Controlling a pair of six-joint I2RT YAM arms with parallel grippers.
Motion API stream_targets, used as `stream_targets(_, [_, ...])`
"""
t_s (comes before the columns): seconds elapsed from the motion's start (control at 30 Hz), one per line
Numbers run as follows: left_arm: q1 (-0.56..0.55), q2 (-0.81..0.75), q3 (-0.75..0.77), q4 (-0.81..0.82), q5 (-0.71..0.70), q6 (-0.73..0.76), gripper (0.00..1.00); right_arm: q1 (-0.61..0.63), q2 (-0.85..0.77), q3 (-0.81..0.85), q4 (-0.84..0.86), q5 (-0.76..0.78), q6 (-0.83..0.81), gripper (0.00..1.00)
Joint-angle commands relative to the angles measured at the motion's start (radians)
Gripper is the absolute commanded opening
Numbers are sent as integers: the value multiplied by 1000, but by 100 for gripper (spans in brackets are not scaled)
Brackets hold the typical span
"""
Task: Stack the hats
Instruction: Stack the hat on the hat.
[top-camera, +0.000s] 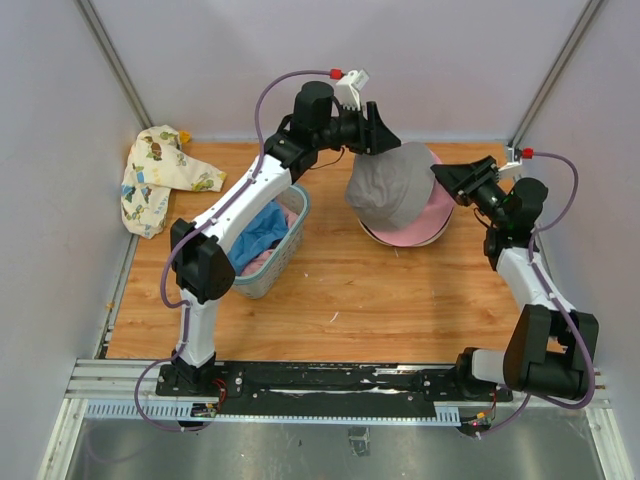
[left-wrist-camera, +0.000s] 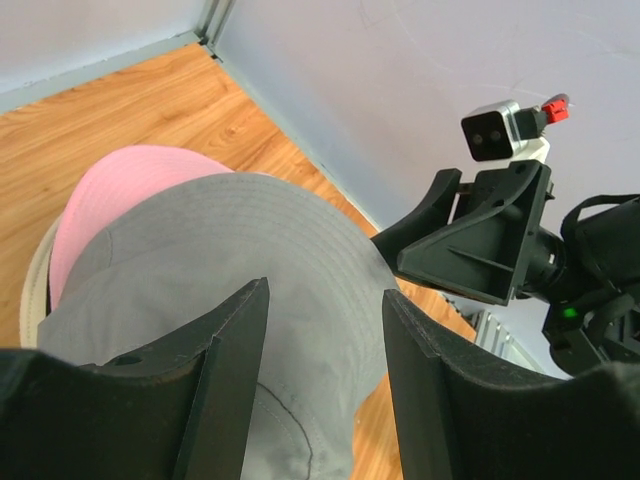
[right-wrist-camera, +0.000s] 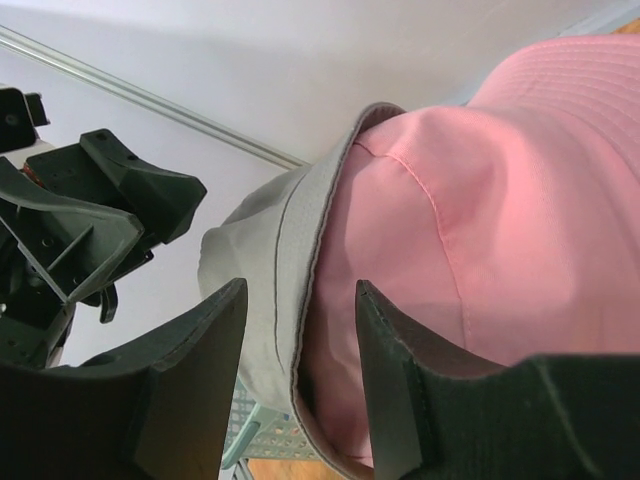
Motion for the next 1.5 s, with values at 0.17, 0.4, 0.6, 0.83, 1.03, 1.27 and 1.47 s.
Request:
stream_targets(0.17, [-3,-25,4,3,-49,46,53,37,-12,71,-113,-4,-109,47])
stream_targets(0.4, [-2,-21,-2,8,-42,41,53,74,21,136,-180,-9,-153,36])
stream_targets(0.6, [-2,-30,13,-4,-60,45,53,87,38,177,-225,-9,-179,17])
stream_targets(0.83, [18,-212,-202,111,-268,1,61,87,44,199,-140,-26,-113,1])
stream_targets(1.03, [53,-386,-446,213,-478,-43,65,87,94,219,51,-57,46,0])
stream_targets(1.27, [84,-454,-604,258,-367,-79,69,88,125,218,140,-60,124,1])
stream_targets(1.47, [83,-478,-696,282,-307,-75,70,88,129,211,156,-59,133,0])
